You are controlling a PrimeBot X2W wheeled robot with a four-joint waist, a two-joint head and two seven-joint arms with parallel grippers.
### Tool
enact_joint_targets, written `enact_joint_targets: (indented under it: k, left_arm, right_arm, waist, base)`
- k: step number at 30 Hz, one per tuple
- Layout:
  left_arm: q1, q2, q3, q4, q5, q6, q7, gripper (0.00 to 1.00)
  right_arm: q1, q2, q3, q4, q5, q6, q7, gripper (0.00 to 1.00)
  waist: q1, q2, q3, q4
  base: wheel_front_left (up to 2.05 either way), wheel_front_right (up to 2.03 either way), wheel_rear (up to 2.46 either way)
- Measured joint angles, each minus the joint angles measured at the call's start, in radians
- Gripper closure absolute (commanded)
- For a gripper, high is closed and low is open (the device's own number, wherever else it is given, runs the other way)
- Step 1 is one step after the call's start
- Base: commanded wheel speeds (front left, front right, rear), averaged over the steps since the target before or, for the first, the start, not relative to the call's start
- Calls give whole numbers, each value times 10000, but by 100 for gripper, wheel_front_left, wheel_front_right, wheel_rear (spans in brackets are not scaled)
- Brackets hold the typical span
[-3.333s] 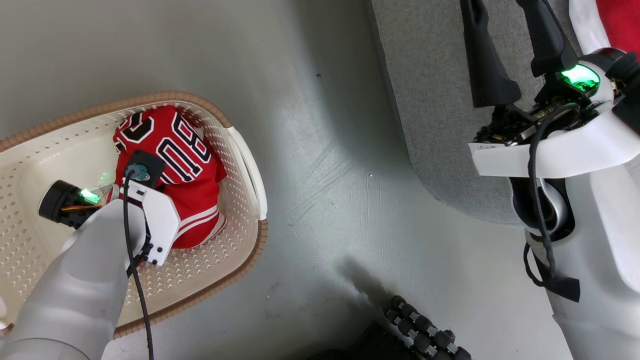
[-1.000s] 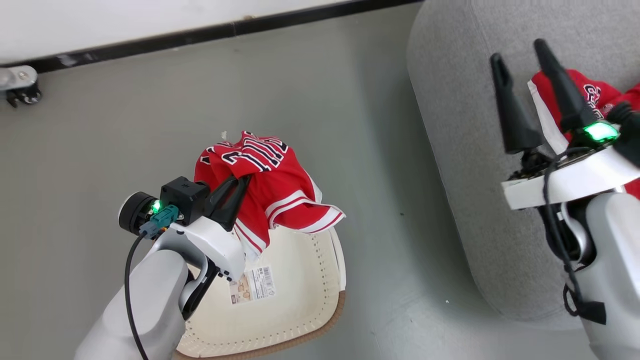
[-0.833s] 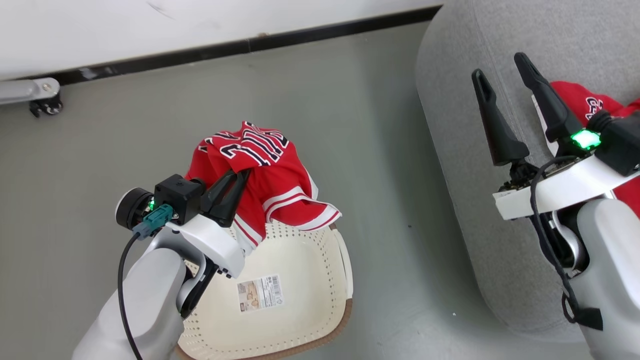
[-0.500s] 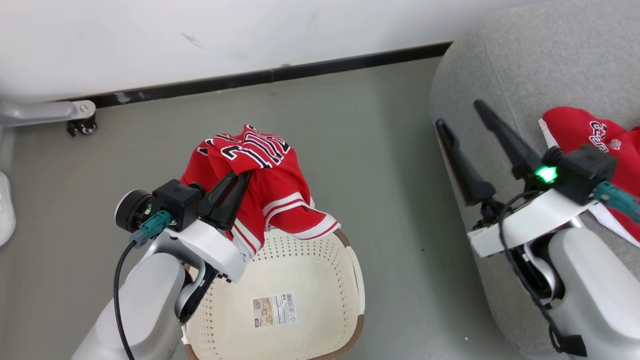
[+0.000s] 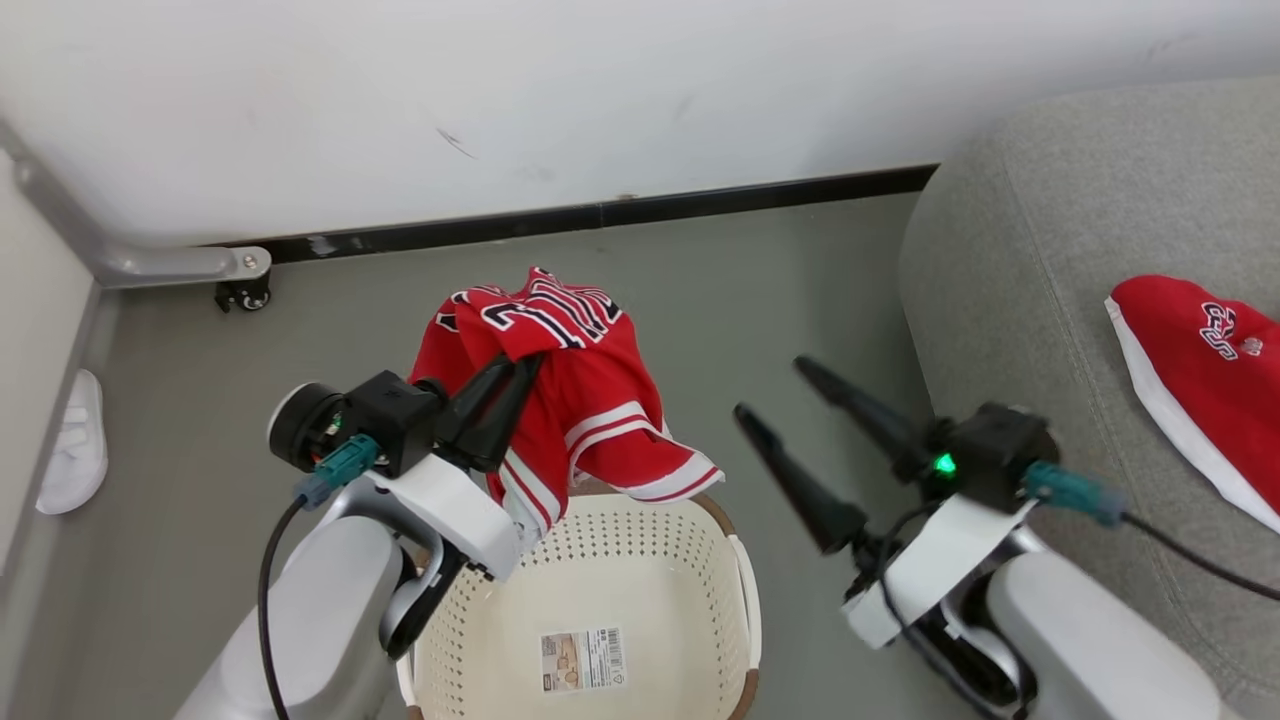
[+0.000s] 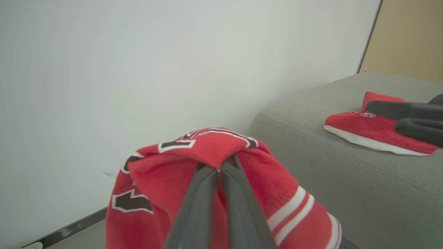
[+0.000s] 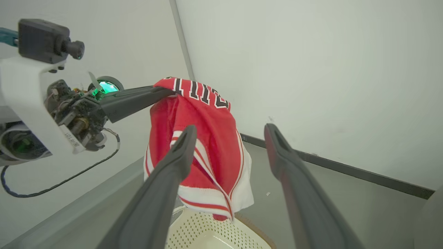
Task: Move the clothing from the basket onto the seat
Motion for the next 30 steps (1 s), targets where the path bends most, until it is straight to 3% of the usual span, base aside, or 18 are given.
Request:
enact_joint_targets:
  k: [8, 30]
  left_arm:
    - [-1, -159, -290, -288, -4, 0, 0, 100]
    - [181, -483, -1538, -1106, -130, 0, 199, 100]
  right_arm:
    - [-8, 13, 970, 462, 303, 0, 2, 0]
    - [-465, 247, 1950, 1797, 974, 0, 2, 0]
  waist:
    - [0, 0, -352, 319]
    - [0, 0, -778, 1112]
  base:
    - [0, 0, 0]
    - [0, 0, 0]
